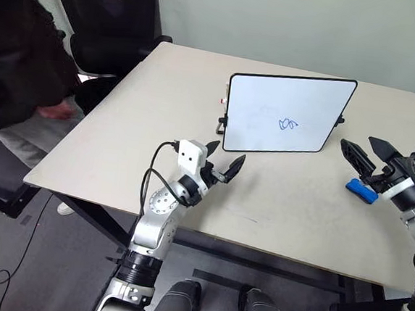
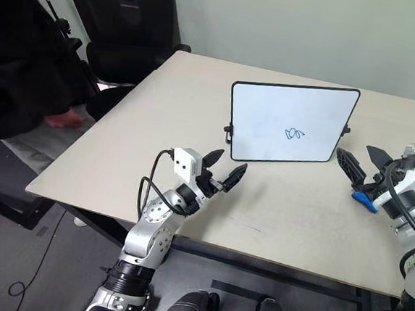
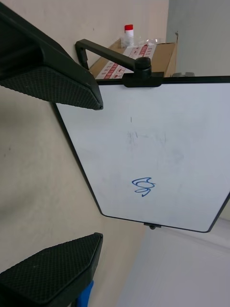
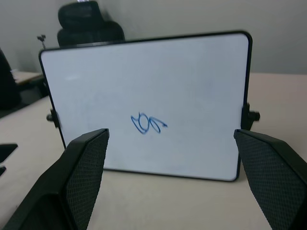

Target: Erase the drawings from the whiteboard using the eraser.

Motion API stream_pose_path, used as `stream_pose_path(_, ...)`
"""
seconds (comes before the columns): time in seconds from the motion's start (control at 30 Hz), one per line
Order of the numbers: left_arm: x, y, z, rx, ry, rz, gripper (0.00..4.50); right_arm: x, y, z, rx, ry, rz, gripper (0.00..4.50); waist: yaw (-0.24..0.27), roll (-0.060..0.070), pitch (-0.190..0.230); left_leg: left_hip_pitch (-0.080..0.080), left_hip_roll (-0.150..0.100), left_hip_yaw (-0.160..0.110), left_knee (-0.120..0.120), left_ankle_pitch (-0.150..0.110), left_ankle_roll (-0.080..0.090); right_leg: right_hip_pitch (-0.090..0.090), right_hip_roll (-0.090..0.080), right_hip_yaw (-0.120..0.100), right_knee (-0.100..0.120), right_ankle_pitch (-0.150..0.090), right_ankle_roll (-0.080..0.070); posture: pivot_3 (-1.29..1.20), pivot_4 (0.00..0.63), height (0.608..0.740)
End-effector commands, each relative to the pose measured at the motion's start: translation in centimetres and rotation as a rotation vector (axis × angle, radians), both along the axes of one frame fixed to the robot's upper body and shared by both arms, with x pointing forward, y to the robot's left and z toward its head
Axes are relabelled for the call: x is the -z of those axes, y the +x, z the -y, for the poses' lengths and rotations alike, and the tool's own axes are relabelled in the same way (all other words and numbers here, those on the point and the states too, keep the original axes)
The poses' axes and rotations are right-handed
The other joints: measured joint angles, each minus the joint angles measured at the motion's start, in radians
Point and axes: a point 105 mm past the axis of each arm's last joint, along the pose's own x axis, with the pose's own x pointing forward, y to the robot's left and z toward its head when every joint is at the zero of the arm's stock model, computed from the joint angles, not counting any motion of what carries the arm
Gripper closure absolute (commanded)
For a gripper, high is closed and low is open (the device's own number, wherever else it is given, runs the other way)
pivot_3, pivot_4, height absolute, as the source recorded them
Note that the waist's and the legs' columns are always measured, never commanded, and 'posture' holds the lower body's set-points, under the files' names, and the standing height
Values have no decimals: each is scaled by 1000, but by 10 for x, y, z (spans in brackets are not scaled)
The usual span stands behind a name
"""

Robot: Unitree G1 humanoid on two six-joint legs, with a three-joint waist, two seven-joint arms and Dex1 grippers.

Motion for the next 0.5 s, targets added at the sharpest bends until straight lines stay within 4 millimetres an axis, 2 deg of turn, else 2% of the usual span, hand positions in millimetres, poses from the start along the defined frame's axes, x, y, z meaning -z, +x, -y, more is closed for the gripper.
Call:
stream_pose_path(0.03, -12, -3, 7, 38, -26, 48, 0, -14, -11, -2, 4, -45, 45, 77, 0, 0, 0, 0, 0, 0, 0, 0, 0, 0, 0, 0, 0, 0, 0, 0, 150, 740)
stream_pose_path(0.2, -14, 0, 10, 57, -25, 51, 0, -4, -16, 3, 22, -56, -46, 77, -1, 0, 0, 0, 0, 0, 0, 0, 0, 0, 0, 0, 0, 0, 0, 0, 150, 740)
stream_pose_path(0.37, -11, 0, 17, 82, -30, 41, 0, 9, -8, 23, 84, -67, -175, 77, 0, 0, 0, -1, 0, 1, 0, 0, 0, 0, 0, 1, -1, 0, 0, 0, 150, 740)
stream_pose_path(0.43, -11, 2, 15, 71, -23, 45, 0, 10, -1, 31, 86, -145, -218, 77, 0, 0, 0, -1, -1, 1, 0, 0, 0, 0, 0, 2, -1, 0, 0, 0, 150, 740)
stream_pose_path(0.5, -11, 4, 14, 72, -24, 45, 0, 19, 7, 43, 101, -228, -296, 77, -1, 0, 0, -1, -1, 1, 0, 0, 0, -1, 0, 4, -1, 0, 1, 0, 150, 740)
